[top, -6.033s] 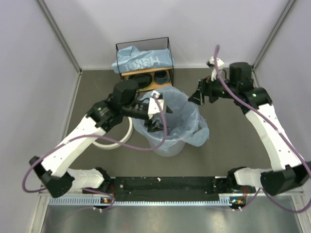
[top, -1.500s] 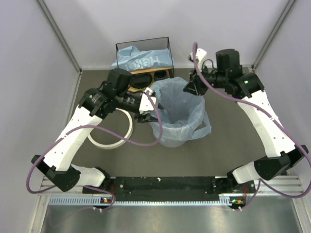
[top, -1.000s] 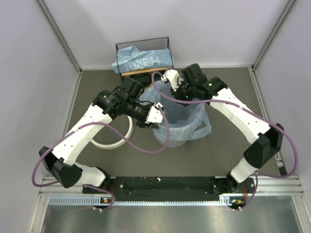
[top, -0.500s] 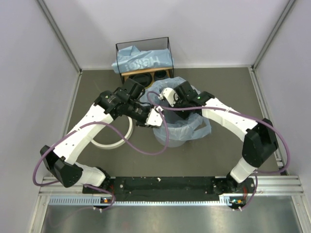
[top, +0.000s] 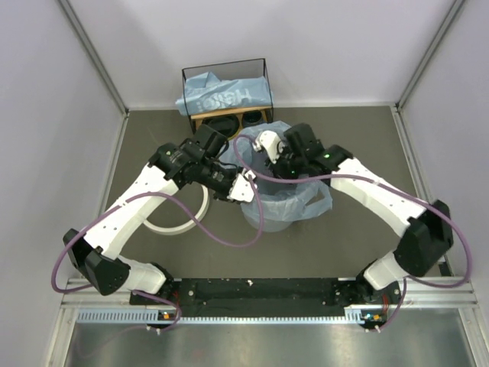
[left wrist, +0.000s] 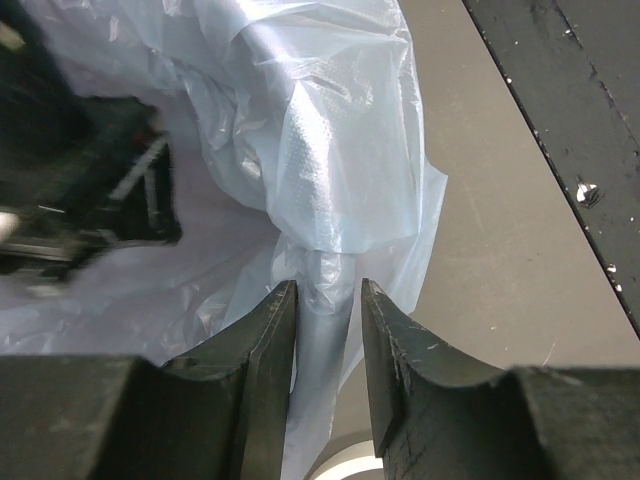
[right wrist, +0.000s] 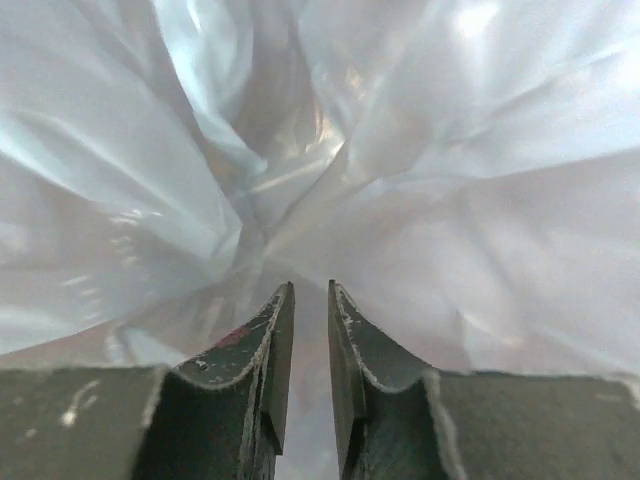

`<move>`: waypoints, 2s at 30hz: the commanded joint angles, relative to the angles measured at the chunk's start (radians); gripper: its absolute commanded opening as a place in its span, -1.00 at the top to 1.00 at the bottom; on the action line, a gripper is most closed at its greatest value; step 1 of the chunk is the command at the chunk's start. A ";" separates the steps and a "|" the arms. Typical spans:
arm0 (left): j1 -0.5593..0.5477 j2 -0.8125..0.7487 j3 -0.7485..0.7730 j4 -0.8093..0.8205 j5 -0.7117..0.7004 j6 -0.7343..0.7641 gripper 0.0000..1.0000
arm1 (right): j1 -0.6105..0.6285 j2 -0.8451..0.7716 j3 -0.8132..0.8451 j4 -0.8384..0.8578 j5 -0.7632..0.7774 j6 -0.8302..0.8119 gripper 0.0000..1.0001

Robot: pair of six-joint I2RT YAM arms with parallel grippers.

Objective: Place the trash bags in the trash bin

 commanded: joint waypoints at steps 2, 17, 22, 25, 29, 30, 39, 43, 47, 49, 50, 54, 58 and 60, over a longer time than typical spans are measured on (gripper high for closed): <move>-0.001 0.004 -0.006 -0.041 0.024 0.023 0.25 | -0.065 -0.176 0.145 -0.037 -0.247 0.055 0.43; 0.001 0.014 0.012 -0.051 0.021 0.058 0.24 | -0.309 0.089 0.531 -0.143 -0.487 0.233 -0.18; 0.002 0.021 0.020 -0.053 0.028 0.063 0.24 | -0.309 0.132 0.518 -0.143 -0.435 0.172 -0.16; 0.001 0.018 0.015 -0.051 0.028 0.066 0.24 | -0.309 0.151 0.510 -0.145 -0.432 0.143 -0.11; 0.004 0.018 0.013 -0.042 0.025 0.066 0.24 | -0.305 0.160 0.473 -0.146 -0.441 0.118 0.22; 0.004 0.019 0.013 -0.038 0.024 0.062 0.24 | -0.294 0.155 0.444 -0.146 -0.421 0.092 0.24; 0.009 0.027 0.006 -0.027 0.008 0.052 0.34 | -0.259 0.039 0.225 -0.013 -0.249 -0.029 0.83; 0.009 0.030 0.003 -0.011 0.005 0.036 0.35 | -0.223 -0.036 0.130 0.104 -0.177 -0.068 0.99; 0.010 0.031 0.001 -0.010 0.001 0.043 0.36 | -0.222 -0.082 0.142 0.118 -0.211 -0.048 0.36; 0.010 0.031 0.000 -0.014 -0.001 0.061 0.40 | -0.222 -0.093 0.160 0.099 -0.198 -0.023 0.08; 0.012 0.031 0.000 -0.016 0.001 0.066 0.42 | -0.237 -0.099 0.178 0.093 -0.206 0.018 -0.22; 0.013 0.042 0.015 -0.022 0.018 0.075 0.47 | -0.271 -0.161 0.215 0.064 -0.309 0.181 -0.25; 0.013 0.054 0.036 -0.028 0.047 0.074 0.49 | -0.249 -0.187 0.218 0.069 -0.356 0.290 0.00; 0.013 0.056 0.038 -0.031 0.047 0.083 0.49 | -0.228 -0.187 0.217 0.075 -0.333 0.313 0.09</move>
